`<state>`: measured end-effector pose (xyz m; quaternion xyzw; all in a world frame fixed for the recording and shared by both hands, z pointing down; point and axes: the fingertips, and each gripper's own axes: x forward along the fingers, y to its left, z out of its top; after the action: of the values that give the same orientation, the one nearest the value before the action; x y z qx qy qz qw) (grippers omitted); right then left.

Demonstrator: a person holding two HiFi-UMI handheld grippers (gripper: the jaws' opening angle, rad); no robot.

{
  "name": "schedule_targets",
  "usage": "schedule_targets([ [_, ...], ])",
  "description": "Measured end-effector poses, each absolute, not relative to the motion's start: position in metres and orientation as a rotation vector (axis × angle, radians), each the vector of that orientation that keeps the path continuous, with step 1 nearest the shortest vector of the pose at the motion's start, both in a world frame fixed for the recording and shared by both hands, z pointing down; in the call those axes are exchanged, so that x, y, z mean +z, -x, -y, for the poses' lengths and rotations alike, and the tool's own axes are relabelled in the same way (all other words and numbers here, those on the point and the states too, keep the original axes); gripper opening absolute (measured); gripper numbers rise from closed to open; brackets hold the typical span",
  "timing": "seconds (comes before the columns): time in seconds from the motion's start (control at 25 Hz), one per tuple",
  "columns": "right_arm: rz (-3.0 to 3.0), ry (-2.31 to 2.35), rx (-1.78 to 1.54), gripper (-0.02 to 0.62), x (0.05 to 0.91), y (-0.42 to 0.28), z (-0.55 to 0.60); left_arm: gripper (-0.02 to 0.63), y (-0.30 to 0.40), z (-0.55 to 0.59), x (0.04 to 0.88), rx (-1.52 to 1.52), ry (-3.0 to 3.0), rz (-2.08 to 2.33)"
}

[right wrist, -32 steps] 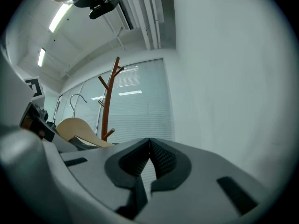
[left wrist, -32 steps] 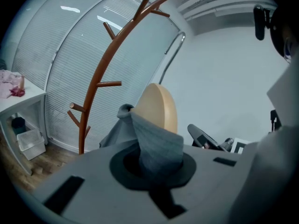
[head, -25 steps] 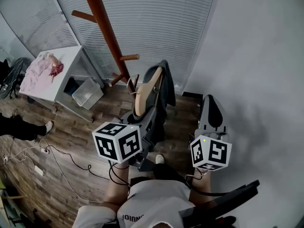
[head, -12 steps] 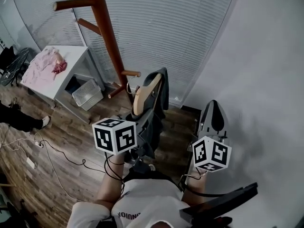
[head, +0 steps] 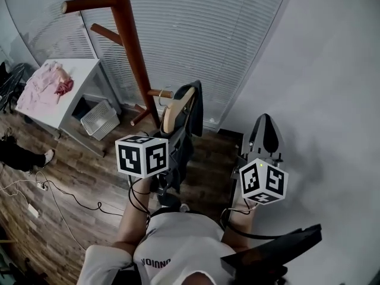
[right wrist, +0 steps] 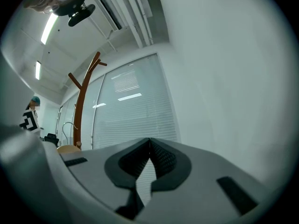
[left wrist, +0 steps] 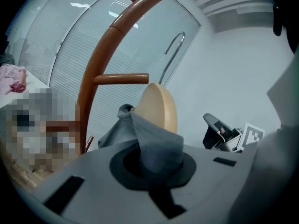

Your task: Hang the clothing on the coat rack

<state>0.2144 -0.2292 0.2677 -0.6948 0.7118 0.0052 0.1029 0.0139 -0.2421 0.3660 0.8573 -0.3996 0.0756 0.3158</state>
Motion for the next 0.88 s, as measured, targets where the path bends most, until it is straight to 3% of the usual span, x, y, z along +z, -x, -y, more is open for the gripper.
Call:
schedule_targets([
  [0.88, -2.180, 1.975, 0.102, 0.020, 0.252, -0.174, 0.227, 0.018, -0.002, 0.254, 0.394, 0.285, -2.239, 1.082],
])
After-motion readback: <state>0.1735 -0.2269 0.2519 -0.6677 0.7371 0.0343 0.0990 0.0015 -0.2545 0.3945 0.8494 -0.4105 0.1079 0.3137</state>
